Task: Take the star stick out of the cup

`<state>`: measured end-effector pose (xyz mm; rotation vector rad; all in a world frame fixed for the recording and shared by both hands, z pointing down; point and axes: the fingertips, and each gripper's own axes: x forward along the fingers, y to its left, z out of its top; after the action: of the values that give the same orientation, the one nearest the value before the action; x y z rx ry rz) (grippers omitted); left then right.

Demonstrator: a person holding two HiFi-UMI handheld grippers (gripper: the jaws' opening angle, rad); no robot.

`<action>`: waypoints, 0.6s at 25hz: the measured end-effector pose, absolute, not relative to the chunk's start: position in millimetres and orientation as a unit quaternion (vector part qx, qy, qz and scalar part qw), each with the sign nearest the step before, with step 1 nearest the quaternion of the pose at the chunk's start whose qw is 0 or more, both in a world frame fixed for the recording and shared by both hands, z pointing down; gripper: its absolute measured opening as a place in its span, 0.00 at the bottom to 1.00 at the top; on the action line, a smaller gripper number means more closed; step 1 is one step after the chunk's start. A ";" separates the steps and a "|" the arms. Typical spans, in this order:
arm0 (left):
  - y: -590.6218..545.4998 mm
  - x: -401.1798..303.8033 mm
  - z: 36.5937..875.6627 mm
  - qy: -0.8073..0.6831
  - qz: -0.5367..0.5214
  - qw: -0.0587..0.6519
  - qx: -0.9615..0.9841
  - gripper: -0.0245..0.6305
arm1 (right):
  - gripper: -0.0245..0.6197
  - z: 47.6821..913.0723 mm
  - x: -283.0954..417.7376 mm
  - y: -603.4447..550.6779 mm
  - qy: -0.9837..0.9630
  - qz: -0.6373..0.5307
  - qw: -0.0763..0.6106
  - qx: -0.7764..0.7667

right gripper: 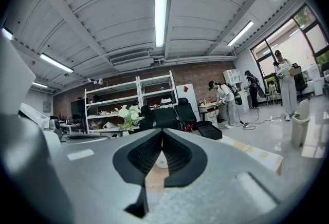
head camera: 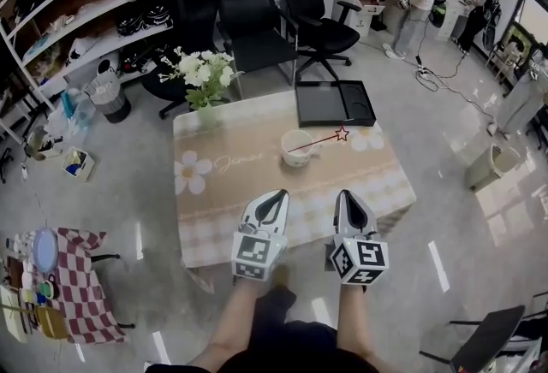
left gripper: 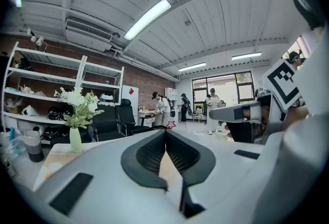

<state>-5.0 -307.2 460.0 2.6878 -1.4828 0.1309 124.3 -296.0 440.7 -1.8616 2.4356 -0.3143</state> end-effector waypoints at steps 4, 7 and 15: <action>-335.8 -5.0 461.1 -0.480 0.047 0.033 0.875 0.06 | 0.04 443.3 124.3 -323.6 0.787 -0.107 0.030 -0.607; -355.5 -4.3 461.1 -0.478 0.049 0.034 0.876 0.06 | 0.04 445.2 124.6 -342.3 0.786 -0.110 0.029 -0.608; -397.0 -3.0 464.3 -0.476 0.058 0.036 0.877 0.06 | 0.04 451.6 134.9 -385.6 0.776 -0.128 0.039 -0.617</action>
<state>-3.0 -397.0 464.3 2.6919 -1.4633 0.1771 134.9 -385.6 451.6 -1.8905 2.3779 -0.3915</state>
